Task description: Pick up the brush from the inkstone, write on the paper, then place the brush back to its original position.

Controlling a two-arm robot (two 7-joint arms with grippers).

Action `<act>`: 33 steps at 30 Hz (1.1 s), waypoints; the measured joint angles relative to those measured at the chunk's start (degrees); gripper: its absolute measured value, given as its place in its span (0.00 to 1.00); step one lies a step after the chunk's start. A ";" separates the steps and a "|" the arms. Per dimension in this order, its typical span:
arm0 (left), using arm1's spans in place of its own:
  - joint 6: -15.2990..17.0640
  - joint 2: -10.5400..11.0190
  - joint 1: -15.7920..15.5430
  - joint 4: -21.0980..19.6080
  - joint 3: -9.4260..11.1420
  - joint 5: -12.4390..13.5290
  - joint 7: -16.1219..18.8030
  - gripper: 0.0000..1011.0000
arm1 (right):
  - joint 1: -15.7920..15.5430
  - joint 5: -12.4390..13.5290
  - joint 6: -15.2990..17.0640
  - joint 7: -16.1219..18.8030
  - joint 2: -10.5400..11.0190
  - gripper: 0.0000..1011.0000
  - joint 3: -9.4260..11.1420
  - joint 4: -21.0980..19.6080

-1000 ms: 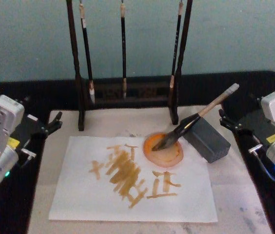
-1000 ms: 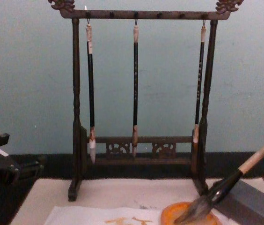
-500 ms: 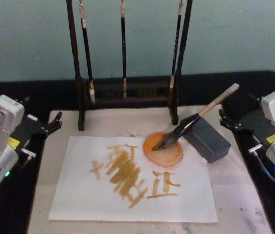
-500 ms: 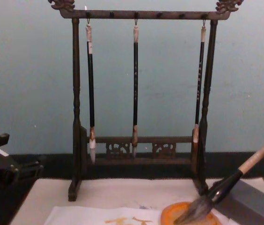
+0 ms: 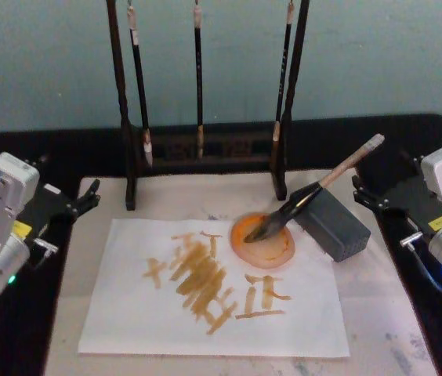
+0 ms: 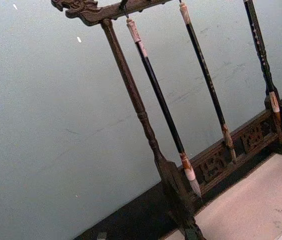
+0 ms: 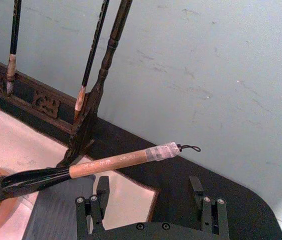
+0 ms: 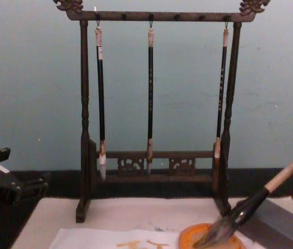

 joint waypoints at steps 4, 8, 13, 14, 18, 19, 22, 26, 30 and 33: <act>0.00 0.00 0.00 0.00 0.00 0.00 0.00 1.00 | -0.64 0.05 0.01 0.59 -0.11 0.99 0.75 -0.60; 0.00 0.00 0.00 0.00 0.00 0.00 0.00 1.00 | -1.96 1.85 0.51 1.85 -0.31 0.99 2.09 -2.04; 0.00 0.00 0.00 0.00 0.00 0.00 0.00 1.00 | -3.77 7.85 2.75 4.35 -1.56 0.99 4.74 -3.81; 0.00 0.00 0.00 0.00 0.00 0.00 0.00 1.00 | -4.33 10.19 3.85 5.16 -2.15 0.99 5.72 -4.41; 0.00 0.00 0.00 0.00 0.00 0.00 0.00 1.00 | -5.25 13.84 5.73 6.25 -3.32 0.99 7.44 -5.33; 0.00 0.00 0.00 0.00 0.00 0.00 0.00 1.00 | -5.62 16.14 6.93 7.06 -3.98 0.99 8.32 -5.78; 0.00 0.00 0.00 0.00 0.00 0.00 0.00 1.00 | -6.04 19.54 9.00 8.34 -5.03 0.99 9.72 -6.31; 0.00 0.00 0.00 0.00 0.00 0.00 0.00 1.00 | -6.34 25.73 13.54 10.42 -7.15 0.99 12.08 -6.71; 0.00 0.00 0.00 0.00 0.00 0.00 0.00 1.00 | -6.27 30.59 17.63 10.72 -9.18 0.99 14.09 -6.62; 0.00 0.00 0.00 0.00 0.00 0.00 0.00 1.00 | -5.91 34.30 20.18 10.01 -10.45 0.99 15.20 -6.25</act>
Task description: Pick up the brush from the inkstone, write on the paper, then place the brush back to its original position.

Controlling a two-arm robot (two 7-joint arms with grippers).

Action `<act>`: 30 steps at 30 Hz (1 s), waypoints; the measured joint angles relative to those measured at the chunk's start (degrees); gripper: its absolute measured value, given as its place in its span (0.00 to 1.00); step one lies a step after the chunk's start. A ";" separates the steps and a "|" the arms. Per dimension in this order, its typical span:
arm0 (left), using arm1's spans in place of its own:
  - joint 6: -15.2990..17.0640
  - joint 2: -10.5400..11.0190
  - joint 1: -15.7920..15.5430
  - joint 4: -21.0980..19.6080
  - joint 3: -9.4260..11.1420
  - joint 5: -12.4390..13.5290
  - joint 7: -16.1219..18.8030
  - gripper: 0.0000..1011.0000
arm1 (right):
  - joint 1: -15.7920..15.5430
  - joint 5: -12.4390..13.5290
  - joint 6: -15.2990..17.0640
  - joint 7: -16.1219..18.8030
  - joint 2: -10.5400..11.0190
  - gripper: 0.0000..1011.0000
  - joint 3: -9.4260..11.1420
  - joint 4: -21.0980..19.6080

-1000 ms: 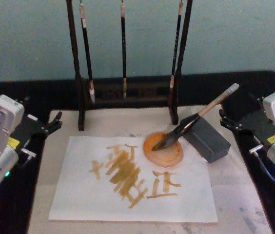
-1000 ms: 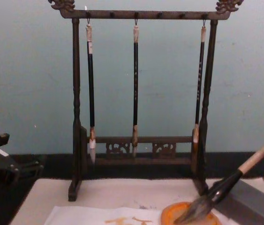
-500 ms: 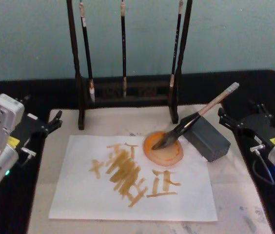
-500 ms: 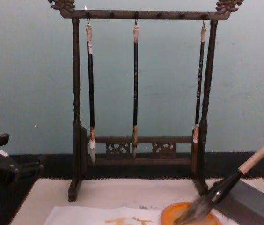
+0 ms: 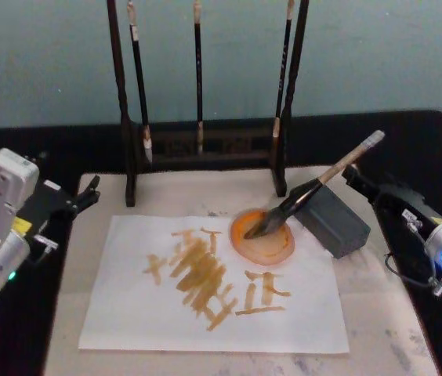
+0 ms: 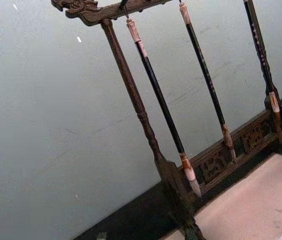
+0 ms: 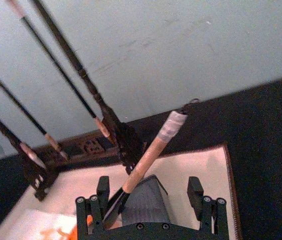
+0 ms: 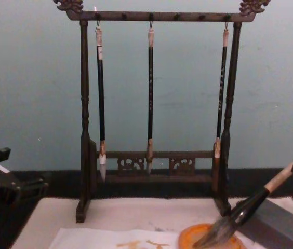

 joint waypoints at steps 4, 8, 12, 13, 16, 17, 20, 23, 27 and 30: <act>0.00 0.00 0.00 0.00 0.00 0.00 0.00 1.00 | 0.67 3.67 1.85 -0.71 -1.25 0.99 0.88 0.71; 0.00 0.00 0.00 0.00 0.00 0.00 0.00 1.00 | 1.67 6.60 2.61 -0.93 -2.33 0.99 1.15 1.75; 0.00 0.00 0.00 0.00 0.00 0.00 0.00 1.00 | 2.60 8.23 2.73 -0.96 -3.11 0.99 1.11 2.86; 0.00 0.00 0.00 0.00 0.00 0.00 0.00 1.00 | 2.80 8.51 2.72 -0.99 -3.28 0.99 1.08 3.09; 0.00 0.00 0.00 0.00 0.00 0.00 0.00 1.00 | 3.63 9.50 2.63 -1.14 -3.91 0.99 0.87 4.13; 0.00 0.00 0.00 0.00 0.00 0.00 0.00 1.00 | 3.86 9.74 2.59 -1.20 -4.05 0.99 0.82 4.45; 0.00 0.00 0.00 0.00 0.00 0.00 0.00 1.00 | 5.10 10.61 2.19 -1.17 -4.64 0.99 0.35 6.11; 0.00 0.00 0.00 0.00 0.00 0.00 0.00 1.00 | 5.95 11.10 1.97 -0.87 -4.87 0.99 -0.05 7.32; 0.00 0.00 0.00 0.00 0.00 0.00 0.00 1.00 | 7.50 11.80 1.61 -0.37 -5.15 0.99 -0.81 9.46; 0.00 0.00 0.00 0.00 0.00 0.00 0.00 1.00 | 8.24 12.12 1.39 -0.13 -5.26 0.99 -1.16 10.45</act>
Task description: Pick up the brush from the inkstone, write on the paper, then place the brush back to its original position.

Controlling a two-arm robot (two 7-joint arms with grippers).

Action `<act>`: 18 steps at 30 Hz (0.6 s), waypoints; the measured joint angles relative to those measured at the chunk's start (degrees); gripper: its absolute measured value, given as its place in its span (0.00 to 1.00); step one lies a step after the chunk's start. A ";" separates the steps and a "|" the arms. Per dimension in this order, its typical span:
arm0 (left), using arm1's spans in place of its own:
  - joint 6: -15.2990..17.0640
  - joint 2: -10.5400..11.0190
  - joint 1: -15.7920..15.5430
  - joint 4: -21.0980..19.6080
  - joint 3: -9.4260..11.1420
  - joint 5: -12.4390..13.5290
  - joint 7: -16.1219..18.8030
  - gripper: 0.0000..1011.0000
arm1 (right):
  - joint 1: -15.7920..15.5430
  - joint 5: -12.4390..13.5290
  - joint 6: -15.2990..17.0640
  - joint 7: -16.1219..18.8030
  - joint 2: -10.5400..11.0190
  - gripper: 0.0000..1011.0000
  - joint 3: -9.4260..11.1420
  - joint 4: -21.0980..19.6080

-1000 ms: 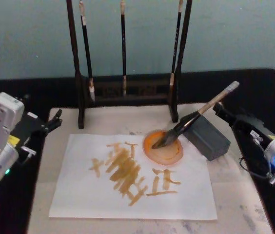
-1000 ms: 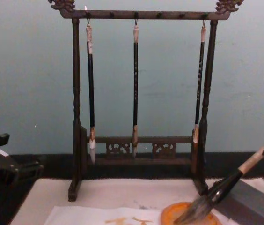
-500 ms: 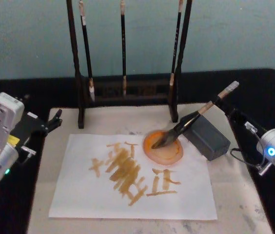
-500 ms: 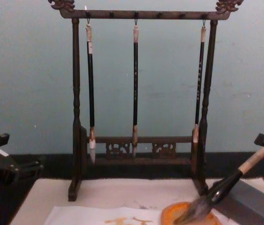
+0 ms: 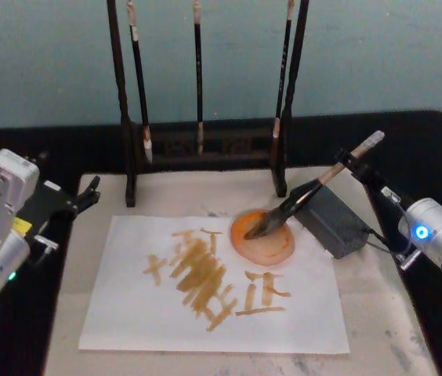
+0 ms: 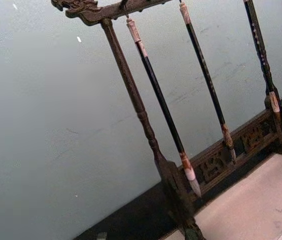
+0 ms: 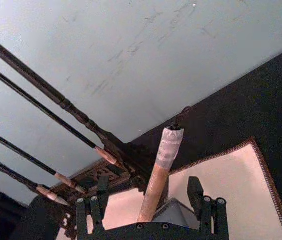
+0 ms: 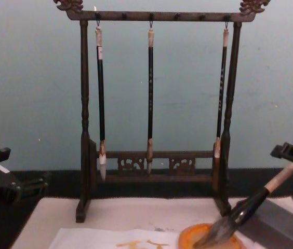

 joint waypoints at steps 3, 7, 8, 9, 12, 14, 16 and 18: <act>0.00 0.00 0.00 0.00 0.00 0.00 0.00 1.00 | 0.84 0.45 -0.26 0.31 -0.08 0.99 -0.40 1.31; 0.00 0.00 0.00 0.00 0.00 0.00 0.00 1.00 | 1.33 1.05 -0.47 0.50 -0.07 0.99 -0.81 1.98; 0.00 0.00 0.00 0.00 0.00 0.00 0.00 1.00 | 1.46 1.29 -0.50 0.53 -0.03 0.99 -0.98 2.16; 0.00 0.00 0.00 0.00 0.00 0.00 0.00 1.00 | 1.53 1.41 -0.52 0.55 0.00 0.99 -1.05 2.26; 0.00 0.00 0.00 0.00 0.00 0.00 0.00 1.00 | 1.75 1.92 -0.57 0.69 0.15 0.99 -1.38 2.64; 0.00 0.00 0.00 0.00 0.00 0.00 0.00 1.00 | 1.87 2.32 -0.62 0.80 0.30 0.99 -1.63 2.83; 0.00 0.00 0.00 0.00 0.00 0.00 0.00 1.00 | 1.98 2.59 -0.65 0.92 0.48 0.99 -1.91 2.98; 0.00 0.00 0.00 0.00 0.00 0.00 0.00 1.00 | 2.07 2.76 -0.66 1.03 0.63 0.99 -2.11 3.09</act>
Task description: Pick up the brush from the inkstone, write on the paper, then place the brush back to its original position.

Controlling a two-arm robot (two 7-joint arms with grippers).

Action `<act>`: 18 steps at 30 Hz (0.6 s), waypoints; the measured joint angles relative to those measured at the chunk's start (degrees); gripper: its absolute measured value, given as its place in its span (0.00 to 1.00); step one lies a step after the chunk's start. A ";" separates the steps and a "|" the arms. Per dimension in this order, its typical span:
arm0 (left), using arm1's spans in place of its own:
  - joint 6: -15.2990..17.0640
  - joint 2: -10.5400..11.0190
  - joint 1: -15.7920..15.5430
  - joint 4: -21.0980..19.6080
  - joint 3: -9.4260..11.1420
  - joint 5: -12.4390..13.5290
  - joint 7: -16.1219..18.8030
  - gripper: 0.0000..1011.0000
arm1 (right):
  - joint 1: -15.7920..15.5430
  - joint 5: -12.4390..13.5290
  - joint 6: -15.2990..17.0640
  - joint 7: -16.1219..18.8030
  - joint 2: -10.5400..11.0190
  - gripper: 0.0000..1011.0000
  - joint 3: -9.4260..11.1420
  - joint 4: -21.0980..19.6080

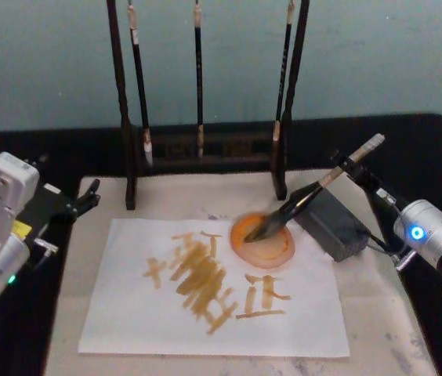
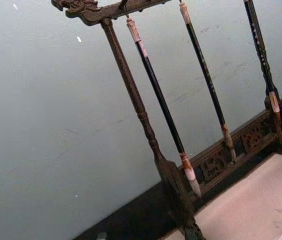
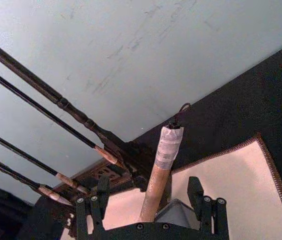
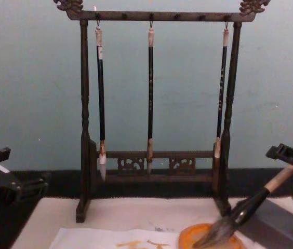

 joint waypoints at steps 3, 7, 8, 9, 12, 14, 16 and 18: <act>0.00 0.00 0.00 0.00 0.00 0.00 0.00 1.00 | 0.01 0.03 0.00 0.03 0.02 0.99 -0.04 0.03; 0.00 0.00 0.00 0.00 0.00 0.00 0.00 1.00 | -0.03 0.02 -0.01 0.02 0.00 0.99 0.03 0.02; 0.00 0.00 0.00 0.00 0.00 0.00 0.00 1.00 | -0.05 0.01 -0.01 0.00 0.00 0.99 0.05 0.01; 0.00 0.00 0.00 0.00 0.00 0.00 0.00 1.00 | -0.06 0.01 -0.01 0.00 -0.01 0.99 0.06 0.00; 0.00 0.00 0.00 0.00 0.00 0.00 0.00 1.00 | -0.08 0.00 -0.01 -0.02 -0.02 0.99 0.10 -0.05; 0.00 0.00 0.00 0.00 0.00 0.00 0.00 1.00 | -0.09 -0.02 -0.01 -0.03 -0.03 0.99 0.12 -0.08; 0.00 0.00 0.00 0.00 0.00 0.00 0.00 1.00 | -0.10 -0.04 -0.01 -0.04 -0.04 0.98 0.13 -0.09; 0.00 0.00 0.00 0.00 0.00 0.00 0.00 1.00 | -0.11 -0.06 0.00 -0.05 -0.05 0.93 0.15 -0.11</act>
